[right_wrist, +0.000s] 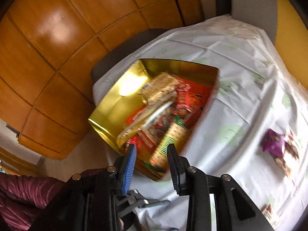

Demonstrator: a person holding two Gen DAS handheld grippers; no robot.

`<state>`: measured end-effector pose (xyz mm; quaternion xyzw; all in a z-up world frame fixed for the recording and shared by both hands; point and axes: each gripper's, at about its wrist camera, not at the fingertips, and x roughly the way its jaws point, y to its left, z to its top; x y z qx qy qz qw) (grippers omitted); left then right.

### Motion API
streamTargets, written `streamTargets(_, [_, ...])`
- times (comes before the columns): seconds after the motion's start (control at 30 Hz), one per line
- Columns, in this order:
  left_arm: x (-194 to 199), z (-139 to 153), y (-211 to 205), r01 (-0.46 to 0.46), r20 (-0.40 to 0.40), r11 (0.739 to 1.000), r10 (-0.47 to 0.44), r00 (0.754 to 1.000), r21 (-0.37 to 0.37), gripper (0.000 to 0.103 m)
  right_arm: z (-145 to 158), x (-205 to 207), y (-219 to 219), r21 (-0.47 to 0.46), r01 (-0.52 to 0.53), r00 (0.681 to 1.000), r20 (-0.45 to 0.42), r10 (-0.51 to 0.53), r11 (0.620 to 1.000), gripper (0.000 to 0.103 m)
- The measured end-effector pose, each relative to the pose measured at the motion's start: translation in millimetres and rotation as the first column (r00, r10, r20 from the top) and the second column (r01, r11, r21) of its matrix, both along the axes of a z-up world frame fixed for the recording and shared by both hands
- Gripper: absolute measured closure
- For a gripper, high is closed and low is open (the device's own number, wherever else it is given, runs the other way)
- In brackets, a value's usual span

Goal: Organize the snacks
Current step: 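Move the open right tool toward the white red-labelled snack pack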

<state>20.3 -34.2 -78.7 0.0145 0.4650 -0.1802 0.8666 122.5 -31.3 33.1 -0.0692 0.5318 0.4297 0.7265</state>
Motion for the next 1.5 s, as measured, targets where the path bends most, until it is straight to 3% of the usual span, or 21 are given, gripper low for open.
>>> streamTargets(0.17, [-0.1,0.1,0.0,0.0,0.0,1.0,0.0,1.0,0.001,0.04,-11.2,5.8,-48.0,-0.024,0.108,0.994,-0.006,-0.108,0.994,0.07])
streamTargets(0.33, [-0.4,-0.6,-0.8,0.002,-0.002,1.0,-0.002,1.0,-0.002,0.037,-30.1,6.4,-110.8,-0.082,0.246,0.969,-0.012,-0.248,0.966,0.07])
streamTargets(0.67, [-1.0,-1.3,-7.8,0.016,0.001,1.0,-0.016,1.0,0.018,0.027,-54.8,4.1,-230.8,-0.225,0.509,0.859,0.069,-0.507,0.831,0.07])
streamTargets(0.8, [-2.1,-2.3,-13.4,0.034,0.001,0.999,-0.034,0.999,0.04,0.019,-62.6,5.6,-259.8,-0.264,0.565,0.823,0.114,-0.556,0.782,0.07])
streamTargets(0.97, [-2.9,-3.1,-17.6,0.043,-0.001,0.997,-0.043,0.999,0.063,0.012,-77.5,13.1,-291.7,-0.293,0.655,0.748,0.123,-0.652,0.697,0.069])
streamTargets(1.13, [-3.7,-4.1,-24.4,0.053,0.001,0.994,-0.053,0.999,0.1,0.004,-81.2,17.8,-296.5,-0.299,0.662,0.739,0.107,-0.665,0.687,0.069])
streamTargets(1.5, [-3.9,-5.0,-27.5,0.045,-0.011,0.991,-0.044,0.999,0.124,0.0,-91.7,15.0,-285.1,-0.352,0.617,0.774,0.11,-0.623,0.704,0.066])
